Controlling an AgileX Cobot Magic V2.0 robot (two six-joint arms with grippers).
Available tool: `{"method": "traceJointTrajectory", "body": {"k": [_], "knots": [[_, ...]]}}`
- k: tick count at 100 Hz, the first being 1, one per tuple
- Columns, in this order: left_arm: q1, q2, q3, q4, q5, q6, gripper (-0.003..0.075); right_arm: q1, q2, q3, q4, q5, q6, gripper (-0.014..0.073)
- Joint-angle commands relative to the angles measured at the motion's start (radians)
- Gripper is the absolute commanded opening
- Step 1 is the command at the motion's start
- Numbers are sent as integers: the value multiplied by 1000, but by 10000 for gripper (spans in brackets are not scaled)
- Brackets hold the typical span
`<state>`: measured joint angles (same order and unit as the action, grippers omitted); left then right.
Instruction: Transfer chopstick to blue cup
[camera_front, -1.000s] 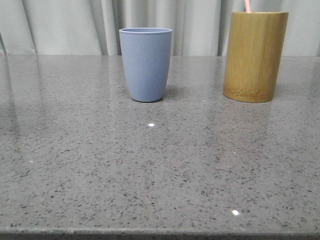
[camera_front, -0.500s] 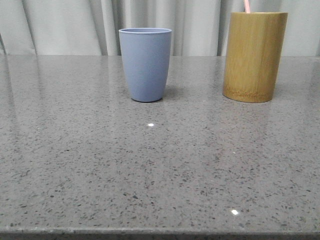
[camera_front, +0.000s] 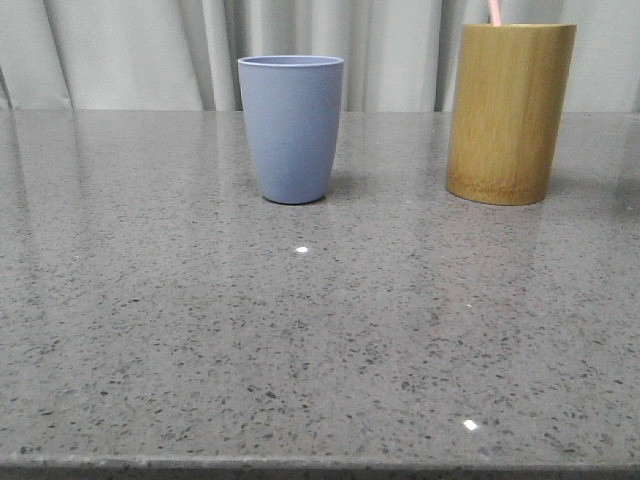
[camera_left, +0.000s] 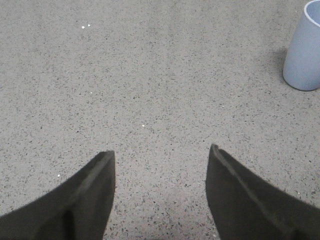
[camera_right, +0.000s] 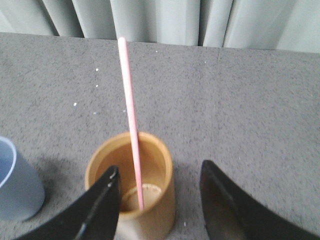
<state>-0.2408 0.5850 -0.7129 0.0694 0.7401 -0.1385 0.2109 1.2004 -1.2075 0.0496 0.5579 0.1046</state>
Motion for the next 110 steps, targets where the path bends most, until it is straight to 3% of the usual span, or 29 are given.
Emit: {"method": "traceJointTrajectory", "body": {"k": [1,39,110], "knots": [[2,1,-24,7,-78,-7,401,2,40,-95,0,-72,-1,386],[2,1,-24,8,-81,-7,401,51,215,-273,1,-26,-12,386],[2,1,-24,11,-83,-7,401,51,406,-372,1,-77,-12,385]]}}
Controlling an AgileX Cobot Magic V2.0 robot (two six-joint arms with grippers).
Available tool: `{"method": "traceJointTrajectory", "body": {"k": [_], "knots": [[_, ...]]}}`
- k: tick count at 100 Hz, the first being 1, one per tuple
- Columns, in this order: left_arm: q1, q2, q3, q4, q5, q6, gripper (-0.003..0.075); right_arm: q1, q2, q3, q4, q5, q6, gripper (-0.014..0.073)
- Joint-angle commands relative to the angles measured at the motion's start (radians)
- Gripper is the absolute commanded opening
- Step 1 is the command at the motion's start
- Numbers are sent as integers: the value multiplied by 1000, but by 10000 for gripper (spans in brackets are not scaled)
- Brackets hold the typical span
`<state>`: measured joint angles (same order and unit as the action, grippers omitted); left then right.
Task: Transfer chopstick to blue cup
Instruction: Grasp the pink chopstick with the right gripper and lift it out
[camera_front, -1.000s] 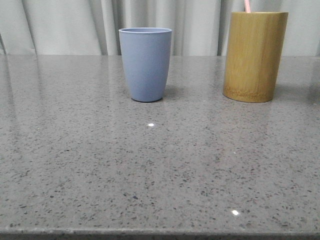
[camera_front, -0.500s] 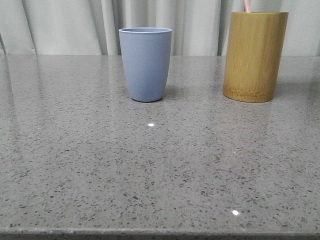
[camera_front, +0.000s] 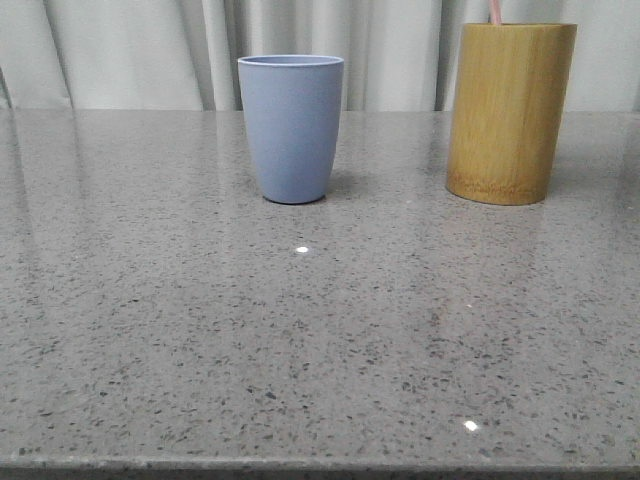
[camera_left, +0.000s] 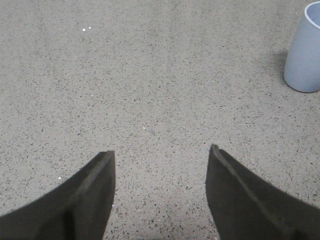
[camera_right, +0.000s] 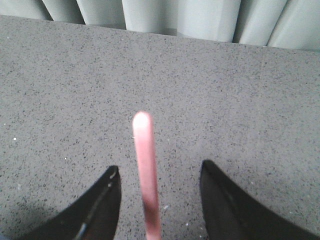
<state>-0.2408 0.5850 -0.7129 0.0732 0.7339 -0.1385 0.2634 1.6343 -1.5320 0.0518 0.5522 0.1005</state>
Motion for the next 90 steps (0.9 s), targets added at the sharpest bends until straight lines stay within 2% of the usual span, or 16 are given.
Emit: {"method": "traceJointTrajectory", "body": {"k": [1,9,27,59,67,90], "knots": [[2,1,-24,8,-77,-7,401,-1,-27,-50,-1,-71,-8,384],[2,1,-24,8,-77,-7,401,-1,-19,-53,-1,-72,-8,354],[2,1,-24,8,-77,-7,401,-1,-12,-53,-1,-72,-8,213],[2,1,-24,8,-77,-7,401,-1,-12,-53,-1,-81,-8,-80],[2,1,-24,8,-77,-7,401,-1,-12,-53,-1,-81,-8,-104],[2,1,-24,8,-77,-7,401,-1,-49,-55,-1,-84,-8,-106]]}}
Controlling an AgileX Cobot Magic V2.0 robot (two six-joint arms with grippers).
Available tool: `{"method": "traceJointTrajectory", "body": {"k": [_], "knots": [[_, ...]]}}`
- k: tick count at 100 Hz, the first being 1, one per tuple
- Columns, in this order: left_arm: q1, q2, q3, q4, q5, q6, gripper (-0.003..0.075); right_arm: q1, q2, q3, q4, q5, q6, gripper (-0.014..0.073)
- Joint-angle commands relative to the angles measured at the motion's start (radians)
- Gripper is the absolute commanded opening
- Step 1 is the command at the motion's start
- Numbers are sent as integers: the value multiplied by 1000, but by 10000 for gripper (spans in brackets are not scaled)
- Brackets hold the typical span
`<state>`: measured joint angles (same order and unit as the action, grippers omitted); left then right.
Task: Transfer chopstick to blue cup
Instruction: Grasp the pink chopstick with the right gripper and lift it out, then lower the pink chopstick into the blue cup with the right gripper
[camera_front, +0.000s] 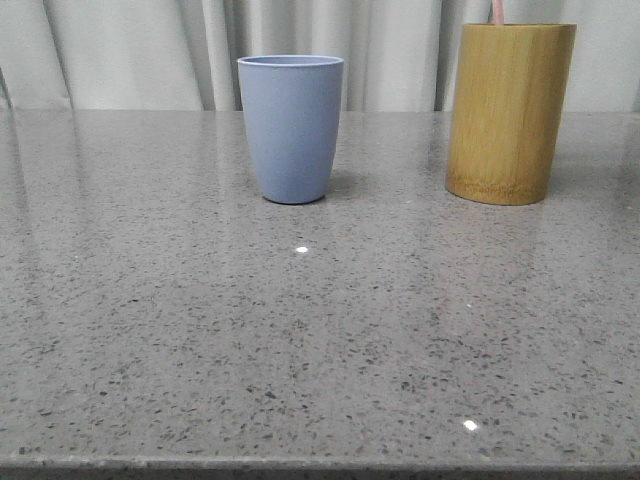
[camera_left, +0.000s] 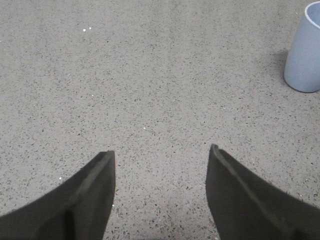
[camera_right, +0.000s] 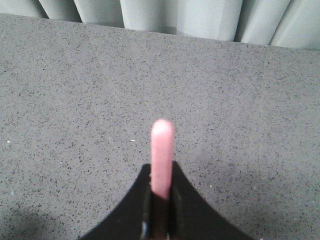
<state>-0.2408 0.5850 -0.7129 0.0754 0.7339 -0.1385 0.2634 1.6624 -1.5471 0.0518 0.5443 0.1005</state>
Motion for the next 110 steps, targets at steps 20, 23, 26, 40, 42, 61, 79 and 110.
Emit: {"method": "traceJointTrajectory", "body": {"k": [20,23,26,40,42,61,79,110], "knots": [[2,1,-24,6,-77,-7,401,-1,-146,-58,-1,-90,-39,-106],[2,1,-24,6,-77,-7,401,-1,-153,-71,-1,-86,-42,-106],[2,1,-24,6,-77,-7,401,-1,-161,-83,-1,-80,-45,-106],[2,1,-24,6,-77,-7,401,13,-170,-169,-1,-46,-57,-106],[2,1,-24,6,-77,-7,401,17,-170,-183,-1,-42,-60,-106],[2,1,-24,6,-75,-7,401,71,-170,-280,-1,-13,-72,-106],[2,1,-24,6,-75,-7,401,157,-170,-297,28,-21,-72,-106],[2,1,-24,6,-75,-7,401,290,-100,-297,55,-129,-71,-106]]}}
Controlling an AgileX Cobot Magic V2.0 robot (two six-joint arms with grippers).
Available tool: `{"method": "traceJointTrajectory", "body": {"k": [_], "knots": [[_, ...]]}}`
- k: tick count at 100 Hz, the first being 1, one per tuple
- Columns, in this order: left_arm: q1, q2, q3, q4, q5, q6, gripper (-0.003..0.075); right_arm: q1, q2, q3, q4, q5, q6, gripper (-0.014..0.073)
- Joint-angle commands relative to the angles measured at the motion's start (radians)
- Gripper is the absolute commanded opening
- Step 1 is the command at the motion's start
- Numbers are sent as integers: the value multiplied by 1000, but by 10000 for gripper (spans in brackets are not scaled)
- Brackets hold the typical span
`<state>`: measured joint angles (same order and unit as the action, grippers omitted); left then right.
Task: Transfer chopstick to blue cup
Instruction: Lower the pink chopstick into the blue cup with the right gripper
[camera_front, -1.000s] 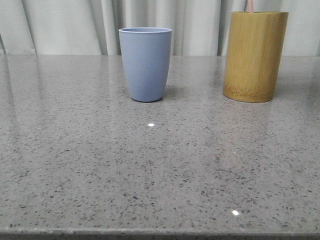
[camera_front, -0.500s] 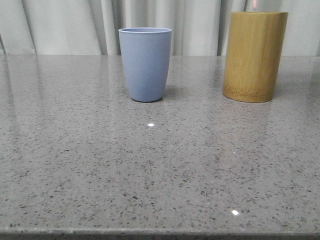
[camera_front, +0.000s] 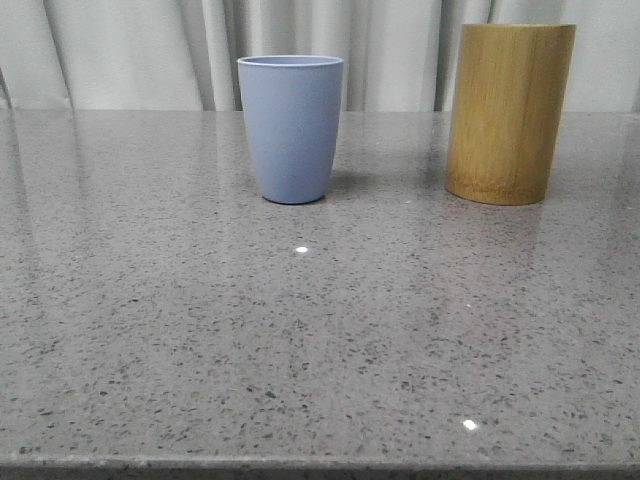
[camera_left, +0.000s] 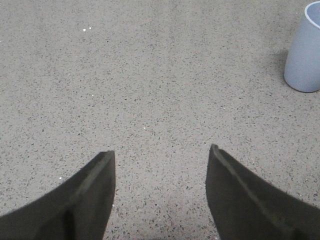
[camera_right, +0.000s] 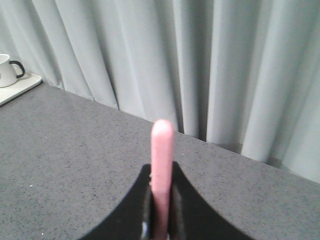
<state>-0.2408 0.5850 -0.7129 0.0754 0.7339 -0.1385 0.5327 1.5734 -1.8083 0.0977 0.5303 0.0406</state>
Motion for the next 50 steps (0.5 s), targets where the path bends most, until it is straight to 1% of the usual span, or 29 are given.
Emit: {"method": "traceJointTrajectory", "body": {"k": [1,19,50], "knots": [[2,1,-24,6,-75,-7,401,23,-7,-36,11,-121,-12,-106],[2,1,-24,6,-75,-7,401,38,46,-36,22,-180,-12,-106],[2,1,-24,6,-75,-7,401,38,119,-1,24,-191,-12,-106]]}}
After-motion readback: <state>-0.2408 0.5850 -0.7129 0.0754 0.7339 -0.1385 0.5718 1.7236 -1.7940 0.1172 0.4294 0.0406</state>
